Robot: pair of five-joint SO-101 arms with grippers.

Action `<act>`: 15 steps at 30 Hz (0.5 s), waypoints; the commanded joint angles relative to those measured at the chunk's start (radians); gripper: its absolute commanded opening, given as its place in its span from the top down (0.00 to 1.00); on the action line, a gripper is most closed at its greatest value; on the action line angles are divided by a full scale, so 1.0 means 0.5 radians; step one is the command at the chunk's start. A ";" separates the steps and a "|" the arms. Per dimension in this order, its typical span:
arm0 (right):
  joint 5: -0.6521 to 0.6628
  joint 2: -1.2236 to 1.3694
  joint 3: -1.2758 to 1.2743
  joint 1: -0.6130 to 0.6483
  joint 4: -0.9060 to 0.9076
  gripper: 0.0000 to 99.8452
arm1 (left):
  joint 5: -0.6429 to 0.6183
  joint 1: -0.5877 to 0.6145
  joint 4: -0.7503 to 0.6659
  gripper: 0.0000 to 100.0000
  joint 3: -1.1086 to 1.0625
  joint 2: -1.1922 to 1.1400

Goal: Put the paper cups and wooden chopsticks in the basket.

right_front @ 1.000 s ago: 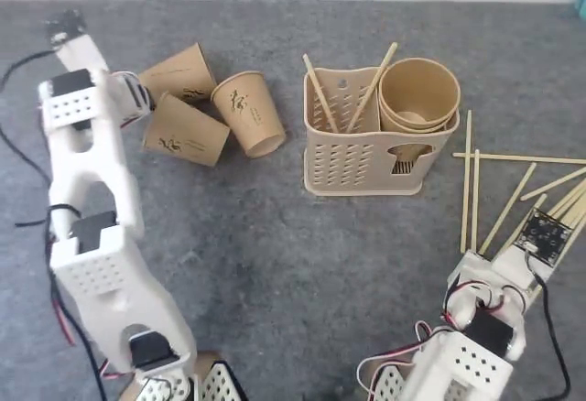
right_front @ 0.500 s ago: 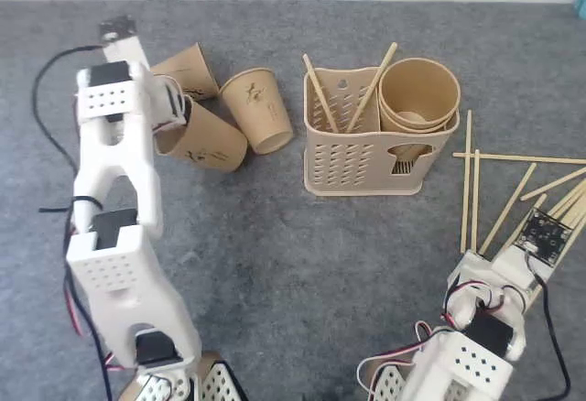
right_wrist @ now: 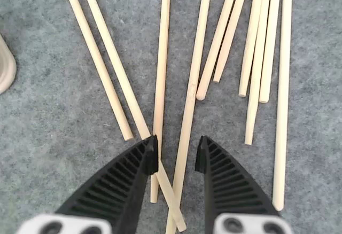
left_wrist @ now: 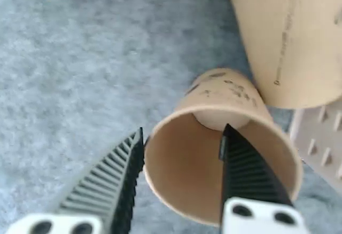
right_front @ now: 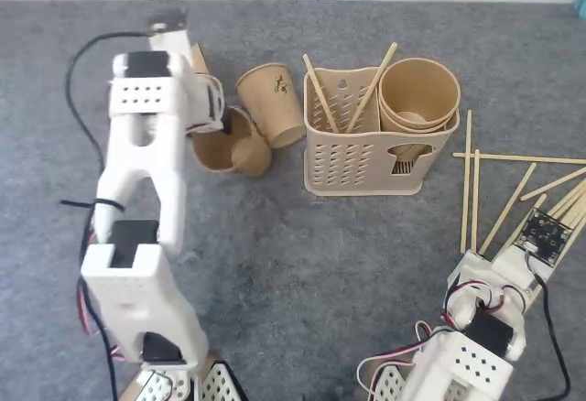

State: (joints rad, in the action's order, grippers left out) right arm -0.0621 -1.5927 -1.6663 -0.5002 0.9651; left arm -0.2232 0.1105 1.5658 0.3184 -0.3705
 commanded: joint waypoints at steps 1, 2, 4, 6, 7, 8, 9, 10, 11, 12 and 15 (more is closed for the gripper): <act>-0.018 -0.035 -0.006 0.017 -0.023 0.88 | -0.018 -0.144 -0.049 0.78 -0.014 0.135; -0.018 -0.035 -0.006 0.017 -0.023 0.88 | -0.018 -0.166 -0.052 0.78 -0.014 0.135; -0.018 -0.035 -0.006 0.017 -0.023 0.88 | -0.021 -0.209 -0.052 0.78 -0.005 0.138; -0.018 -0.035 -0.006 0.017 -0.023 0.88 | -0.055 -0.249 -0.037 0.78 0.044 0.138; -0.018 -0.035 -0.006 0.017 -0.023 0.88 | -0.064 -0.261 -0.031 0.78 0.072 0.138; -0.018 -0.035 -0.006 0.017 -0.023 0.88 | -0.064 -0.273 -0.009 0.78 0.103 0.138; -0.018 -0.035 -0.006 0.017 -0.023 0.88 | -0.068 -0.285 0.015 0.78 0.137 0.138; -0.018 -0.035 -0.006 0.017 -0.023 0.88 | -0.074 -0.295 0.034 0.78 0.158 0.138; -0.018 -0.035 -0.006 0.017 -0.023 0.88 | -0.074 -0.304 0.052 0.78 0.176 0.138; -0.018 -0.035 -0.006 0.017 -0.026 0.88 | -0.074 -0.307 0.064 0.78 0.186 0.138; -0.018 -0.035 -0.006 0.014 -0.026 0.88 | -0.074 -0.288 0.077 0.78 0.186 0.138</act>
State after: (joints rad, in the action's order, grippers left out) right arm -0.0621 -1.5927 -1.6663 -0.5002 0.9651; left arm -0.2509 -0.0353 1.5888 0.3629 -0.3675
